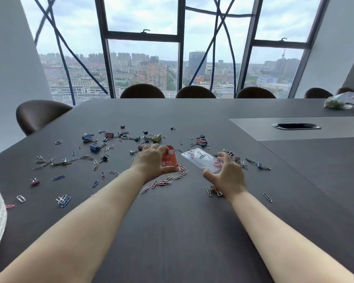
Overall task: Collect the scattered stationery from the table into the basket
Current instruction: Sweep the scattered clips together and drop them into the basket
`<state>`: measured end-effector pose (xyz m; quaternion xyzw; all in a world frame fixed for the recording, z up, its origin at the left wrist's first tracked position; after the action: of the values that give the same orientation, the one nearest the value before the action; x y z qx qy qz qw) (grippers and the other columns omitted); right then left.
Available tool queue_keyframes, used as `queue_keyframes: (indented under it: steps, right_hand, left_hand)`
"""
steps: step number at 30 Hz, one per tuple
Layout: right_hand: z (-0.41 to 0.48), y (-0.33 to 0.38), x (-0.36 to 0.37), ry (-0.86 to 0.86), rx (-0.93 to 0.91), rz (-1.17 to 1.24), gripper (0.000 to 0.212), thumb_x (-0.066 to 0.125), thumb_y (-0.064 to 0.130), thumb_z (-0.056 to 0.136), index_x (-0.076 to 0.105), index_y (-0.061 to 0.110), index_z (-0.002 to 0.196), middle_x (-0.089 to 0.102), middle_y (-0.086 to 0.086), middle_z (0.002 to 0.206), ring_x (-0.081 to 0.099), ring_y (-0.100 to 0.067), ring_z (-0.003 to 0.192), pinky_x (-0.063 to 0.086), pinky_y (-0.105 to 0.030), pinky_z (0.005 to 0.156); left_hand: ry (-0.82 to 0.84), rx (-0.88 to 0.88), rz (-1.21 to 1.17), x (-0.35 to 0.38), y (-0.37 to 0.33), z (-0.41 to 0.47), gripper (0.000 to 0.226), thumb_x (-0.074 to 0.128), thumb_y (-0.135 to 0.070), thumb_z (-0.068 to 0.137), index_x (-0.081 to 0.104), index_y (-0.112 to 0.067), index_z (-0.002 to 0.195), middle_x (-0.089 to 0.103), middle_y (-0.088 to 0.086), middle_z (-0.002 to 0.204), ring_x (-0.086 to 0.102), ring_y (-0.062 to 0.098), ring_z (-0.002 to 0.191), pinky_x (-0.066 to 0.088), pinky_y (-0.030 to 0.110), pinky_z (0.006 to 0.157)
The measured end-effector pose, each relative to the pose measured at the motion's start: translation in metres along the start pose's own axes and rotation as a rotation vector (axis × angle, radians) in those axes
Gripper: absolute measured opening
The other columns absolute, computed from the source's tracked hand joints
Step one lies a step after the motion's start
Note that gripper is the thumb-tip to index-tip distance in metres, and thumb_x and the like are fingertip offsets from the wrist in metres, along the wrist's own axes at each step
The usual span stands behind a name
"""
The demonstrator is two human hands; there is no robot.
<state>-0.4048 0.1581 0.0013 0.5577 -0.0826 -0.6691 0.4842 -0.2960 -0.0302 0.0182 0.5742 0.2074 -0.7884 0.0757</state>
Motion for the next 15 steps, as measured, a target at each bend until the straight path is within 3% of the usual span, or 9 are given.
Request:
queue_keyframes:
  steps: [4,9,15]
  right_hand:
    - [-0.009,0.033,-0.010,-0.004,-0.091,0.054,0.069,0.075,0.035,0.071,0.045,0.010,0.127,0.063,-0.004,0.119,0.058,-0.016,0.109,0.039,-0.021,0.087]
    - [-0.030,0.094,-0.017,0.011,-0.205,0.111,0.066,0.076,0.033,0.072,0.046,0.011,0.127,0.063,-0.003,0.119,0.058,-0.016,0.111,0.040,-0.023,0.090]
    - [-0.069,0.195,0.011,0.098,-0.364,0.216,0.067,0.077,0.035,0.071,0.046,0.012,0.126,0.063,-0.003,0.120,0.061,-0.014,0.108,0.042,-0.020,0.088]
  left_hand:
    - [-0.021,-0.011,-0.038,-0.029,0.005,-0.018,0.080,0.061,-0.069,0.068,0.043,-0.020,0.129,0.050,0.002,0.131,0.041,0.022,0.120,0.039,0.039,0.101]
    - [-0.126,-0.021,0.028,-0.092,0.021,-0.068,0.076,0.059,-0.068,0.070,0.047,-0.017,0.125,0.055,0.005,0.123,0.046,0.022,0.114,0.040,0.035,0.095]
    - [-0.207,-0.155,0.108,-0.185,0.089,-0.156,0.068,0.061,-0.070,0.067,0.055,-0.020,0.112,0.062,0.005,0.111,0.053,0.023,0.099,0.043,0.032,0.084]
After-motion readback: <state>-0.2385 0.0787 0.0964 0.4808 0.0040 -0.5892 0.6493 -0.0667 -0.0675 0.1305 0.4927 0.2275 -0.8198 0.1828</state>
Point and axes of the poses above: each hand's wrist, its own z-axis towards the middle knuckle, its own x-axis out of the palm, y = z × x, the point moved 9 cm from there along z, towards the middle knuckle
